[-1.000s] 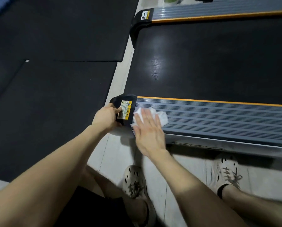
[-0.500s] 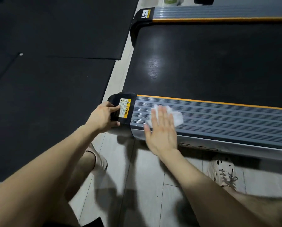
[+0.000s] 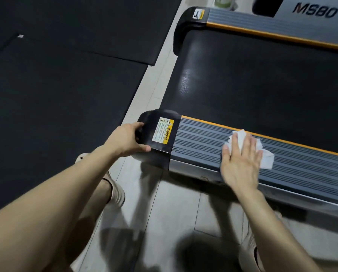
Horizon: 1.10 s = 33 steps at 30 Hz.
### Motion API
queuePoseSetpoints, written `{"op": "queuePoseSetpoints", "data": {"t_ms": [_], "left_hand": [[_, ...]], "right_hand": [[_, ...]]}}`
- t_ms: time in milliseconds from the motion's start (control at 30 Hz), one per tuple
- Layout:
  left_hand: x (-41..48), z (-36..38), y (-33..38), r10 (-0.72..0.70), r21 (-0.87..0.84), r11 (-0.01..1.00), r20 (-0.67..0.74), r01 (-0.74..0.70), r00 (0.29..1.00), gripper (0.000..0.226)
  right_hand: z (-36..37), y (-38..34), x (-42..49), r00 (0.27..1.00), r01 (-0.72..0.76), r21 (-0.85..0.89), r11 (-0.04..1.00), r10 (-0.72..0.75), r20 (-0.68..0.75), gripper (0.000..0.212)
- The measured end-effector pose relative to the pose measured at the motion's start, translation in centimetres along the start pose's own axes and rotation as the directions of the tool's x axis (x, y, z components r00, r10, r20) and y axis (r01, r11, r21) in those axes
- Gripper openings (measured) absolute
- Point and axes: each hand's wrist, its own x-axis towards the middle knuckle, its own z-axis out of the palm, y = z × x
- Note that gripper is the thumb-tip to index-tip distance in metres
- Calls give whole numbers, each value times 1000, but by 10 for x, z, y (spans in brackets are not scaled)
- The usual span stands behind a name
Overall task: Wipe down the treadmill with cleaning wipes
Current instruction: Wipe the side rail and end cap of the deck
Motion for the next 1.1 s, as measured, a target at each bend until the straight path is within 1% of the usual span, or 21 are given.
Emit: {"op": "queuePoseSetpoints", "data": {"t_ms": [33,67,133,167,233,300,367,400,467,533,567,600,667,733,767,833,900,933,1000,1067,1100], "left_hand": [[-1,1,-1,-5,-15,1000,-9,5,1000,99],[-1,2,-2,-16,-39,999,-18,16,1000,99],[-3,3,-3,-42,-74,996,-37,39,998,97],[-5,2,-4,-63,-80,995,-51,59,997,95],[-7,3,-4,-96,-87,992,-55,91,994,86],[-9,4,-2,-110,-93,990,-40,106,993,81],[-8,4,-2,-111,-105,989,-40,106,993,81],[-7,4,-2,-105,-108,989,-40,100,994,82],[-5,4,-1,-92,-102,991,-37,88,995,82],[-6,3,-1,-88,-90,992,-43,84,995,78],[-6,3,-3,-92,-89,992,-43,88,995,76],[-8,3,-4,-97,-89,992,-41,93,994,75],[-10,0,-3,-107,-78,991,-30,104,994,77],[-11,-3,1,-107,-40,993,-4,107,994,81],[-11,-5,3,-105,-17,994,11,105,994,83],[-8,-7,8,-110,43,993,44,108,993,81],[-2,-9,14,-124,112,987,61,117,990,76],[1,-11,17,-129,145,982,67,118,989,74],[4,-14,26,-109,216,972,62,94,992,71],[5,-12,36,-60,280,959,31,49,998,71],[4,-10,40,-31,304,952,18,24,999,74]], "right_hand": [[6,-26,5,997,76,-20,997,-76,-24,71],[16,-60,13,979,197,-39,980,-199,-52,68],[34,-136,30,902,430,-11,903,-430,-39,62],[38,-170,36,863,505,33,862,-506,11,60],[38,-203,43,812,572,64,818,-576,95,57],[37,-188,46,789,609,10,793,-607,92,58],[31,-140,42,818,575,-37,817,-574,43,62],[26,-108,39,859,511,-51,858,-511,16,62],[14,-41,28,951,309,-32,951,-309,7,63],[9,-10,13,990,137,-15,990,-138,-13,66],[13,-16,4,993,107,-32,994,-108,-41,68],[22,-36,-5,987,129,-44,991,-133,-93,69],[43,-100,-18,945,296,-18,955,-296,-142,67],[57,-160,-27,897,437,41,899,-432,-95,67],[58,-175,-30,887,462,65,884,-459,-57,67],[54,-163,-31,879,476,76,876,-475,-39,65],[44,-108,-40,873,486,80,870,-482,-71,63],[37,-72,-46,884,465,58,884,-460,-79,63],[21,14,-52,942,320,1,948,-318,-103,65],[3,91,-52,989,62,-2,998,-62,-134,70],[-3,111,-53,987,-66,27,997,70,-145,73]]}}
